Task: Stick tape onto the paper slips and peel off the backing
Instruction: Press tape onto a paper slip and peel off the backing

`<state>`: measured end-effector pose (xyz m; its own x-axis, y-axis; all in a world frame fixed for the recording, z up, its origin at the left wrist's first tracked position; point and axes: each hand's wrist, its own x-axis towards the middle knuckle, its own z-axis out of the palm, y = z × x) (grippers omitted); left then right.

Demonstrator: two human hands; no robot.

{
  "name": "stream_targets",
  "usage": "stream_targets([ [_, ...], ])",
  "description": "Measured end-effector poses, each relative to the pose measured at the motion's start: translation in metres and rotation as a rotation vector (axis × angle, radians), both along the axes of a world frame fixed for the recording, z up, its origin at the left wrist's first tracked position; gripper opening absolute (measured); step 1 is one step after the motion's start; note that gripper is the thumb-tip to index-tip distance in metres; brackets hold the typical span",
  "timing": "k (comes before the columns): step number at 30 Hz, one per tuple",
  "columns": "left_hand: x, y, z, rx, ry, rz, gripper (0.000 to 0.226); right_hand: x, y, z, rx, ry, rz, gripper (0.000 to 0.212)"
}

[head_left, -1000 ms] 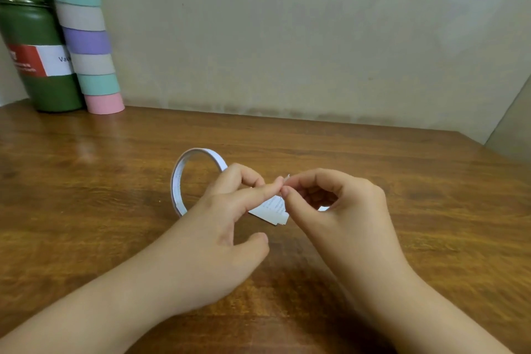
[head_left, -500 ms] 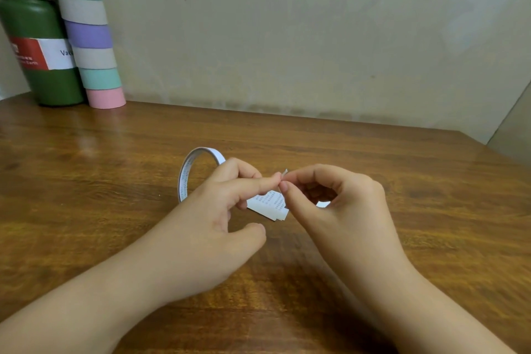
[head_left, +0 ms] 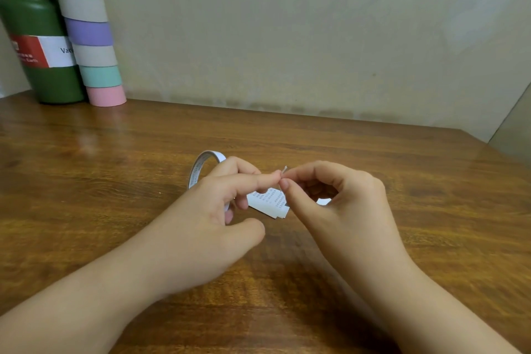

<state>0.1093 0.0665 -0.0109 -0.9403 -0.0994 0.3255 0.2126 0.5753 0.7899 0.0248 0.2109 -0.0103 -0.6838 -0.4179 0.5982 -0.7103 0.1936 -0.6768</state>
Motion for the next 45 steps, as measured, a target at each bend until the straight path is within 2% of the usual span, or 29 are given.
stream_targets([
  [12,-0.0004,-0.0019,0.0009,0.045,-0.013,-0.029,0.058,-0.0005,0.0008,0.0005,-0.011,0.04,-0.011,0.011],
  [18,-0.0015,-0.0015,-0.0027,-0.014,-0.043,-0.038,0.063,-0.0021,0.0004,-0.0013,-0.004,0.057,-0.048,0.009],
  [21,-0.0004,0.0011,-0.0032,-0.11,-0.019,-0.03,0.067,-0.0014,0.0001,-0.001,0.011,0.068,-0.076,0.008],
  [25,0.0004,0.0055,-0.0036,-0.221,0.027,-0.016,0.073,0.0008,0.0002,0.0004,0.03,-0.039,-0.055,0.01],
  [28,0.0011,0.0049,-0.0028,-0.193,0.038,-0.014,0.07,0.0026,0.0007,0.0017,0.026,-0.094,-0.033,0.012],
  [45,0.0005,0.0008,0.0,-0.006,-0.007,-0.026,0.06,0.0034,0.0009,0.0043,0.022,-0.049,-0.009,0.016],
])
